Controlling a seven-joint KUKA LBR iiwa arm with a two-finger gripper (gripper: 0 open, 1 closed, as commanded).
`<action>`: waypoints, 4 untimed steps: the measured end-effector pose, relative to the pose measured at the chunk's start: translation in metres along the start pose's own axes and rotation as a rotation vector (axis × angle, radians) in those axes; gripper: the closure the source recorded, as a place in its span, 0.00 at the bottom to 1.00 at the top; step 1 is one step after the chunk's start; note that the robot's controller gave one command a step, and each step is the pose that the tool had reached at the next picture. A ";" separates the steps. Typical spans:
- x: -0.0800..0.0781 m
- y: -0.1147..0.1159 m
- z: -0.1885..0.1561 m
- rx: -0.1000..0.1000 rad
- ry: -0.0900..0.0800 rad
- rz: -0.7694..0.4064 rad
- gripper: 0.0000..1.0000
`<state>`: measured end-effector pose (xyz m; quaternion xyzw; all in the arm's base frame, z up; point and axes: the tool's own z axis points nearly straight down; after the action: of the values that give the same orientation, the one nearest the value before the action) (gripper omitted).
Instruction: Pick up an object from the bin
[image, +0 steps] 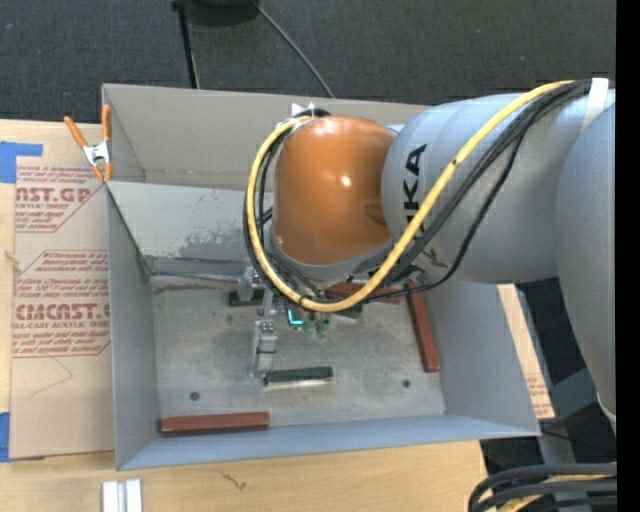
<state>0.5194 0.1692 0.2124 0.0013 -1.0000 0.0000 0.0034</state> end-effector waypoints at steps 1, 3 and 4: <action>-0.002 -0.001 -0.004 -0.001 -0.008 0.002 0.00; 0.002 -0.051 0.075 -0.001 -0.012 -0.186 0.00; 0.014 -0.065 0.142 -0.001 -0.005 -0.171 1.00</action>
Offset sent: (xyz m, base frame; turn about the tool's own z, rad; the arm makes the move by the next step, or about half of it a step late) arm -0.0153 -0.0482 -0.1301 -0.2276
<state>0.5042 0.1046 0.0700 0.0865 -0.9962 -0.0008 0.0009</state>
